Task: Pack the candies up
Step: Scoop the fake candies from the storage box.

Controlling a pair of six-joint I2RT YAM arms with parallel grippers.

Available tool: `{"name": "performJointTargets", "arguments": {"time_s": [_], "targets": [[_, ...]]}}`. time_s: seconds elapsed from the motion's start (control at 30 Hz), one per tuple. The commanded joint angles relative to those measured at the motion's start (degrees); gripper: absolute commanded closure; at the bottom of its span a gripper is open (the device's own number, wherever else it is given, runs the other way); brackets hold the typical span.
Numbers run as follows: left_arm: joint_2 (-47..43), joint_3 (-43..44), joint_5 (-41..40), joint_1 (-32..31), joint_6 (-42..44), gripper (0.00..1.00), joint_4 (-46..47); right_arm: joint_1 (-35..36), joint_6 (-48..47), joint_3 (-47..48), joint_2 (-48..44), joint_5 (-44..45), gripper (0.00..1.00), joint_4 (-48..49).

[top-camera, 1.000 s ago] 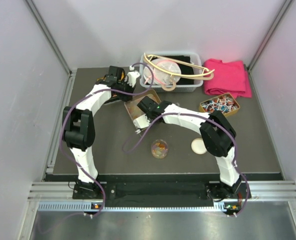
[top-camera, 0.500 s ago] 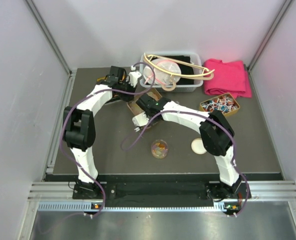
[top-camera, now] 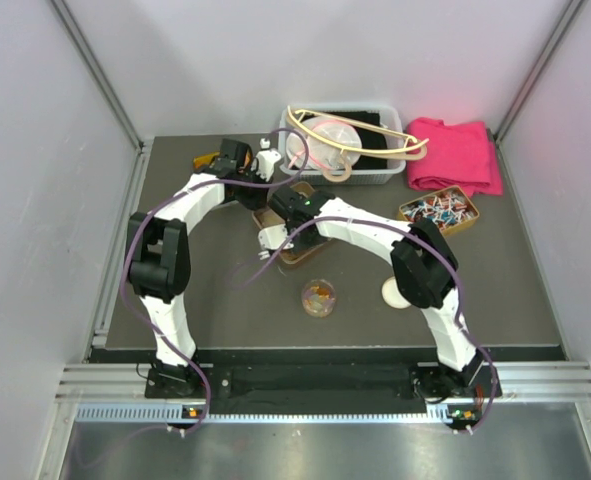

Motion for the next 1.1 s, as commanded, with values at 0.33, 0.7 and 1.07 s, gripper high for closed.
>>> {"name": "performJointTargets", "arguments": {"time_s": [0.33,0.7,1.07], "targets": [[-3.8,-0.4,1.9,-0.5,-1.0,1.00,5.3,-3.9,16.6,3.0,1.5,-7.2,1.00,2.8],[-3.4,-0.4,0.5,-0.3,-1.1,1.00,4.9,-6.4,21.6,4.0,-1.6,-4.1,1.00,6.8],[-1.7,0.3,0.9,0.9,-2.6,1.00,5.4,-7.6,21.3,4.0,-3.7,0.8,1.00,9.1]]}}
